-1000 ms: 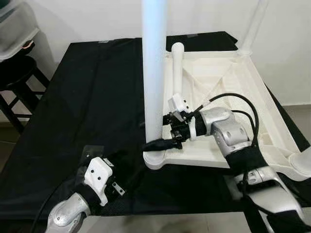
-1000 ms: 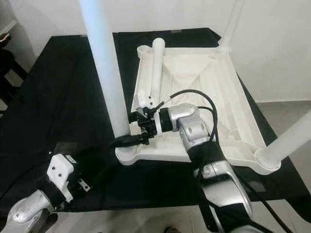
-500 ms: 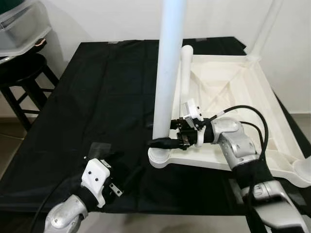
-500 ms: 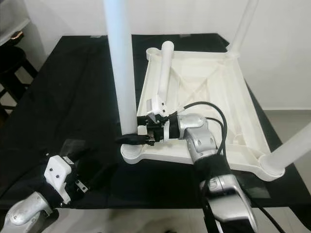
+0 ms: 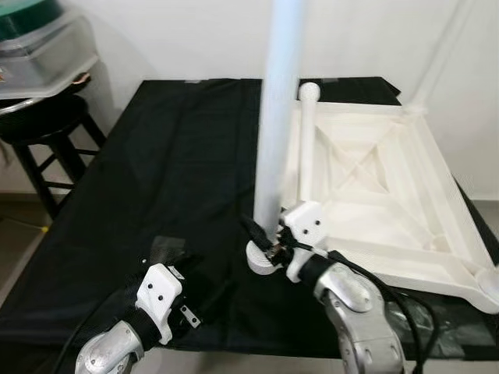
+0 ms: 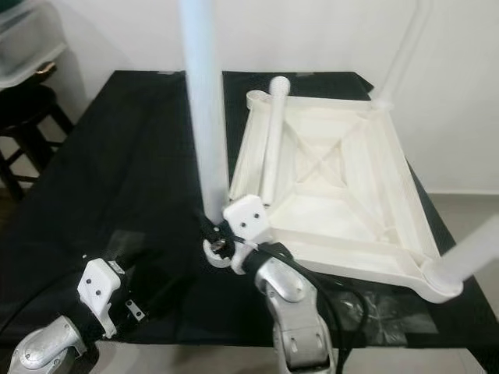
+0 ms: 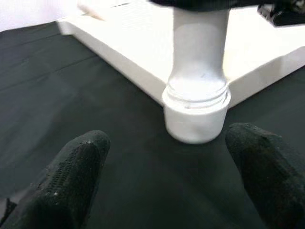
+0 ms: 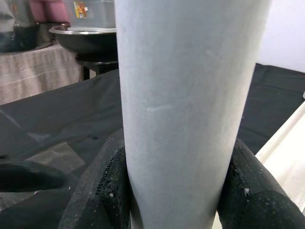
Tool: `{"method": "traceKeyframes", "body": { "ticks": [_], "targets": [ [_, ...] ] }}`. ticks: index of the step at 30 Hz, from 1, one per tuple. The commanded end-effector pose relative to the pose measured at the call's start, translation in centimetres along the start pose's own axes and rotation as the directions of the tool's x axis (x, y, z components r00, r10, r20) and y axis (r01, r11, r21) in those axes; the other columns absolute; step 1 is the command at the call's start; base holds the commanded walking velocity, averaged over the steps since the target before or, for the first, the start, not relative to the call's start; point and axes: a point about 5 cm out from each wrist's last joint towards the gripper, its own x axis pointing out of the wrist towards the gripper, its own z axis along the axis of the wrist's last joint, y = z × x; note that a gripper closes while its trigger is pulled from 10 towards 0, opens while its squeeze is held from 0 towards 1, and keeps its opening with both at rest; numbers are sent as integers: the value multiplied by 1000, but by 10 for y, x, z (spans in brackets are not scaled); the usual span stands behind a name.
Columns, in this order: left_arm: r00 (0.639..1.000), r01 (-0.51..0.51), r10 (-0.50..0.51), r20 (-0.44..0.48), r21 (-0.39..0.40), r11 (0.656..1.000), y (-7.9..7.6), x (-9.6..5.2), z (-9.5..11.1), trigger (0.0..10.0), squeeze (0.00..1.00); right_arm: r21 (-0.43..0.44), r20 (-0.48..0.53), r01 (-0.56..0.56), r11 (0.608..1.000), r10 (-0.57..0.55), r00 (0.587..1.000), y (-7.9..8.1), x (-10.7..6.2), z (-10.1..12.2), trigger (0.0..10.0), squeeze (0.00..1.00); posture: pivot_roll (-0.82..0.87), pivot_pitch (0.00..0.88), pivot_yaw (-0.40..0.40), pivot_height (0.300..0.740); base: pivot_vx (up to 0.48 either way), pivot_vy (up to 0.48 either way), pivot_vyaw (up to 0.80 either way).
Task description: Building children table
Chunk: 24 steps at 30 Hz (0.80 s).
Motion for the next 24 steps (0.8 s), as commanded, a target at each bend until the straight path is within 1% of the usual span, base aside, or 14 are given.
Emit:
{"method": "traceKeyframes", "body": {
  "ticks": [1, 2, 6, 7, 10, 11, 12, 13, 14, 17, 19, 22, 23, 24],
  "targets": [
    [1000, 3, -4, -24, -10, 1000, -4, -3, -6, 10000, 0, 56, -177, 46, 997, -35, 984, -5, -4, -30, 10000, 0, 11, 205, 13, 740, 0, 0, 0],
    [1000, 2, -3, -24, -11, 1000, -5, -2, -7, 10000, 0, 87, -145, -3, 996, 15, 989, -6, 0, -24, 10000, 1000, 11, 203, 12, 740, 0, 0, 0],
    [1000, 0, -1, -22, -13, 1000, -6, 0, -7, 10000, 0, 145, -60, -137, 980, 146, 987, -14, 9, -8, 10000, 1000, 11, 199, 13, 740, 0, 0, 0],
    [1000, -7, 7, -19, -8, 1000, -7, 2, -8, 10000, 0, 89, 58, -347, 934, 343, 938, -25, 12, 9, 10000, 1000, 13, 194, 13, 740, 0, 0, 0],
    [1000, -8, 8, -13, 0, 1000, -11, 5, -8, 10000, 0, -28, 71, -518, 855, 518, 852, -36, 11, 18, 10000, 1000, 18, 193, 15, 740, 0, 0, 0],
    [1000, -8, 8, -13, 0, 1000, -11, 5, -8, 10000, 0, -28, 71, -518, 855, 518, 852, -36, 11, 18, 10000, 1000, 18, 193, 15, 740, 0, 0, 0],
    [1000, -14, 14, -10, 3, 1000, -11, 5, -8, 10000, 0, -47, 51, -549, 834, 551, 833, -40, 13, 18, 10000, 188, 22, 192, 15, 740, 0, 0, 0],
    [1000, -14, 14, -10, 3, 1000, -11, 5, -8, 10000, 0, -47, 51, -549, 834, 551, 833, -40, 13, 18, 10000, 188, 22, 192, 15, 740, 0, 0, 0],
    [1000, -18, 18, -8, 5, 1000, -11, 5, -8, 10000, 0, -64, 32, -573, 817, 576, 817, -44, 15, 18, 10000, 0, 24, 192, 14, 740, 0, 0, 0],
    [1000, -28, 28, -5, 10, 1000, -11, 6, -7, 10000, 0, -67, 10, -622, 780, 624, 781, -53, 24, 21, 10000, 0, 30, 190, 11, 740, 0, 0, 0],
    [999, -34, 35, -2, 14, 999, -11, 8, -7, 10000, 0, -19, -10, -700, 714, 700, 714, -61, 32, 21, 10000, 0, 38, 186, 5, 740, 0, 0, 0],
    [999, -38, 38, -1, 19, 999, -11, 8, -8, 10000, 0, -9, -32, -720, 694, 720, 694, -69, 43, 21, 10000, 0, 46, 186, 2, 740, 0, 0, 0],
    [999, -39, 39, 0, 22, 999, -12, 9, -7, 10000, 0, -10, -32, -720, 694, 719, 694, -72, 48, 23, 4667, 0, 56, 187, -3, 740, 0, 0, 0],
    [999, -41, 41, 1, 25, 999, -12, 9, -7, 10000, 0, -8, -25, -719, 695, 719, 695, -73, 52, 26, 0, 0, 59, 188, -8, 740, 0, 0, 0]
  ]
}}
